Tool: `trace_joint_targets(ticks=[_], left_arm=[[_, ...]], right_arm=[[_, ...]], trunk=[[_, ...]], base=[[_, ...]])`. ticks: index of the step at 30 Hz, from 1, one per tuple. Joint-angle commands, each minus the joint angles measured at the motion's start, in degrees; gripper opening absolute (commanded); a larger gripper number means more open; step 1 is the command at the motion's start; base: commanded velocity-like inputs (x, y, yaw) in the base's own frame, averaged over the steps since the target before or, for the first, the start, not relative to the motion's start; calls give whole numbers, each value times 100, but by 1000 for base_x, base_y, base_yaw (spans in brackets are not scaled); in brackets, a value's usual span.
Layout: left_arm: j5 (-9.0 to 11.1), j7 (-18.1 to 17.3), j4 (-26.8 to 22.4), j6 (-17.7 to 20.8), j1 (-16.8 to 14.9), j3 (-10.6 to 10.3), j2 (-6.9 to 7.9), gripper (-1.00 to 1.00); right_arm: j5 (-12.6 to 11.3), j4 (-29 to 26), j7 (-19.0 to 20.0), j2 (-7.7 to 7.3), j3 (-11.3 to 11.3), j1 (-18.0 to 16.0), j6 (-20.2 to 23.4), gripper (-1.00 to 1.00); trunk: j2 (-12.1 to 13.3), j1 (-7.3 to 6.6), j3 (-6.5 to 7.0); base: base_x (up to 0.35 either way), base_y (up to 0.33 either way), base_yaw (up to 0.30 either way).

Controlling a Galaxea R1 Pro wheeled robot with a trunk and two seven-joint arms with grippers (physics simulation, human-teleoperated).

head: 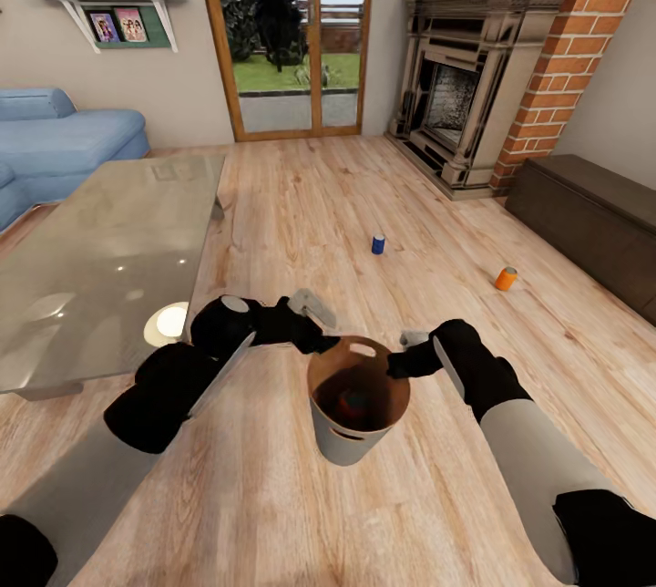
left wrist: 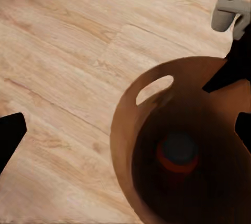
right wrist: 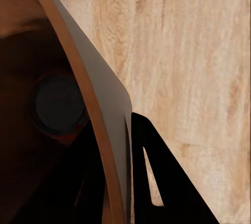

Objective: Put the three can of soda from the living room inside the tash can in the kitchen.

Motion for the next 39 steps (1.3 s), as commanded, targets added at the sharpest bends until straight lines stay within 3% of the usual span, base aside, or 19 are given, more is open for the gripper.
trace_joint_targets(ticks=[1, 4, 8, 9, 12, 13, 14, 17, 18, 19, 24, 27, 28, 33, 39], left_arm=[[9, 0, -83, 21, 36, 107, 86, 100], [11, -3, -306, 29, 259, 519, 401, 100], [3, 0, -407, -106, 717, 939, 591, 100], [-10, 5, -420, -312, 1024, 1211, 638, 100], [-24, 23, -424, -821, 1603, 1689, 678, 100], [-27, 40, -421, -1031, 1819, 1857, 687, 100], [-33, 91, -417, -1479, 2269, 2202, 696, 100], [-43, 167, -324, -2186, 2897, 2700, 682, 100], [-47, 196, -118, -2698, 3252, 2952, 666, 100], [-47, 207, 38, -2965, 3399, 3043, 659, 100], [-35, 243, 1139, -4300, 3853, 3306, 637, 100], [-12, 244, 1450, -4615, 3936, 3351, 631, 100], [-2, 243, 1580, -4740, 3967, 3365, 628, 100], [-7, 242, 1796, -4915, 4011, 3384, 625, 100], [-6, 245, 2045, -4981, 4037, 3389, 626, 100]], right_arm=[[-188, 1, 41, -37, -4, 0, 38, -100], [-200, 6, 55, -220, -12, 3, 38, -100], [-220, 8, 66, -421, -30, 11, 38, -100], [-233, 8, 69, -522, -46, 17, 38, -100], [-249, 9, 75, -682, -64, 26, 38, -100], [-257, 9, 80, -804, -73, 33, 38, -100], [-259, 9, 83, -866, -78, 36, 38, -100], [-257, 9, 63, -1045, -104, 48, 38, -100], [-256, 9, 61, -1161, -121, 70, 38, -100], [-255, 9, 64, -1222, -129, 90, 38, -100], [-259, 6, 85, -1562, -168, 291, 38, -100], [-260, 3, 87, -1655, -287, 395, 38, -100], [-259, 2, 89, -1684, -466, 482, 38, -100], [-256, -12, 67, -1651, -905, 671, 38, -100], [-216, -30, 27, -1392, -1028, 726, 38, -100]], trunk=[[0, 0, 0], [0, 0, 0], [0, 0, 0], [0, 0, 0], [0, 0, 0], [0, 0, 0], [0, 0, 0], [0, 0, 0], [0, 0, 0], [0, 0, 0], [0, 0, 0], [0, 0, 0], [0, 0, 0], [40, -22, 18], [281, -154, 126]], base=[[0, 0, 0], [0, 0, 0], [0, 0, 0], [0, 0, 0], [0, 0, 0], [0, 0, 0], [0, 0, 0], [0, 0, 0], [0, 0, 0], [0, 0, 0], [0, 0, 0], [0, 0, 0], [0, 0, 0], [0, 0, 0], [0, 0, 0]])
